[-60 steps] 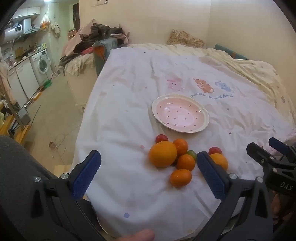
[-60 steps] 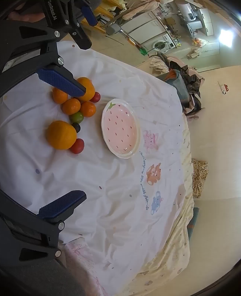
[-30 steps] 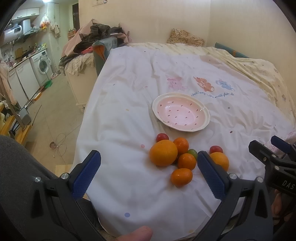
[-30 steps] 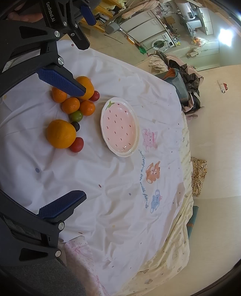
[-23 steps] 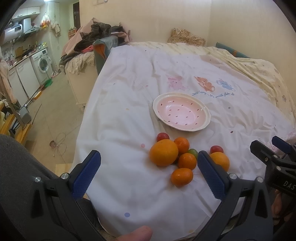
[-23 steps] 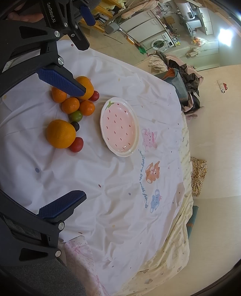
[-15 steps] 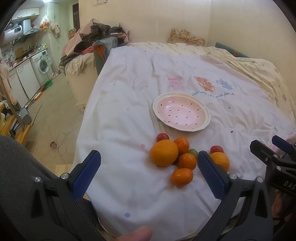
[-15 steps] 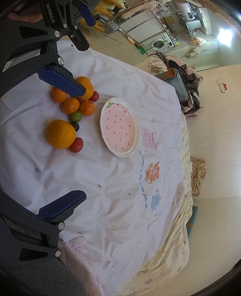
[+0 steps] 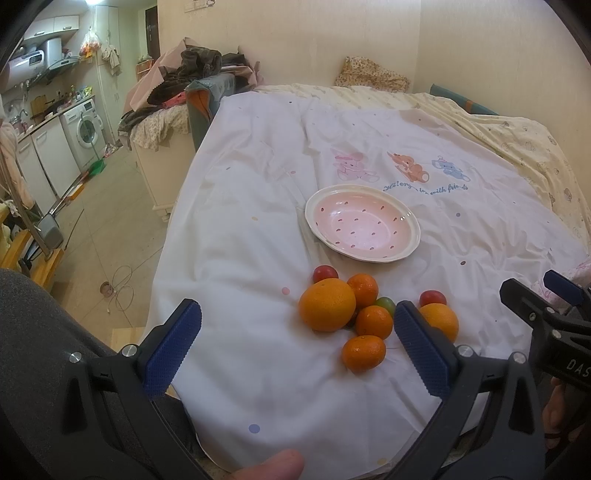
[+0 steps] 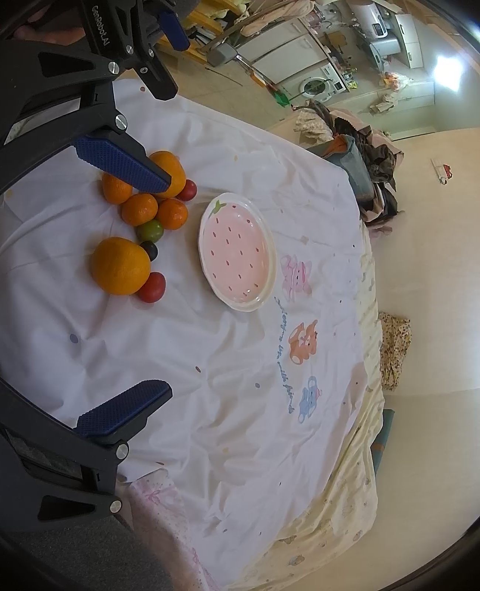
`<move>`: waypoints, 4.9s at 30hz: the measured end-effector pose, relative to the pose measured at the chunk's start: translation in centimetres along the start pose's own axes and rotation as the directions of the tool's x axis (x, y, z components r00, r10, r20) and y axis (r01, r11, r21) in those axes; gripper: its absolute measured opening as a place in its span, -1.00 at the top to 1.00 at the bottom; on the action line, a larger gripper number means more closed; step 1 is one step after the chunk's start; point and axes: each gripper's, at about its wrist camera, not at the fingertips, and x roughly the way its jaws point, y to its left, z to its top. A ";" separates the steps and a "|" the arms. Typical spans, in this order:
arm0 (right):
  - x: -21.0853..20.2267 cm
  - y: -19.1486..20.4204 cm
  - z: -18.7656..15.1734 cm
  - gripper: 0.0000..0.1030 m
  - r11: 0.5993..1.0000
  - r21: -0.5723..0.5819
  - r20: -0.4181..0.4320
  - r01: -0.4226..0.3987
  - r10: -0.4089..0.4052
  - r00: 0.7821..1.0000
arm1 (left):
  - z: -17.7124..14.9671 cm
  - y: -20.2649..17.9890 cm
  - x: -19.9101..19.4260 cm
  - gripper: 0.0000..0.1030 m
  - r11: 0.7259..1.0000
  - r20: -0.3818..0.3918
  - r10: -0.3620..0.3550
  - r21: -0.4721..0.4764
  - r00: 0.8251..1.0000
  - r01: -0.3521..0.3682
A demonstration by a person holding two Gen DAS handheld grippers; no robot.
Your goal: Organize fruits
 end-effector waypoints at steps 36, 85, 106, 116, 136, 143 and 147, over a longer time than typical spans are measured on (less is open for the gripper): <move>1.4 -1.5 1.0 -1.00 0.994 0.080 -0.118 -0.069 0.078 0.990 | -0.1 0.2 0.7 -0.99 1.000 -0.029 0.007 -0.018 1.000 -0.007; 10.0 -6.8 4.2 -0.13 0.902 0.332 -0.423 -0.277 0.405 0.811 | -1.8 -2.1 8.4 -0.78 1.000 -0.409 -0.012 -0.011 0.912 0.008; 10.1 -7.9 4.5 -0.13 0.884 0.383 -0.387 -0.268 0.416 0.823 | -2.6 -5.5 11.7 0.24 0.996 -0.502 -0.083 -0.074 0.861 0.053; 10.0 -7.7 5.7 -0.13 0.884 0.365 -0.354 -0.292 0.422 0.834 | 3.8 -2.4 9.3 0.24 0.995 -0.359 -0.082 -0.083 0.930 0.056; 18.7 -7.4 14.4 -0.13 0.892 0.344 -0.294 -0.293 0.398 0.869 | 15.6 -2.6 17.2 0.23 0.999 -0.268 -0.030 0.017 0.963 0.036; 23.6 -6.8 15.6 -0.14 0.907 0.319 -0.346 -0.274 0.380 0.858 | 15.7 -4.7 21.1 0.23 0.995 -0.282 -0.034 0.085 0.959 0.060; 26.1 -6.4 15.5 -0.14 0.909 0.314 -0.375 -0.275 0.385 0.843 | 15.1 -5.2 22.9 0.23 0.991 -0.284 -0.056 0.103 0.957 0.089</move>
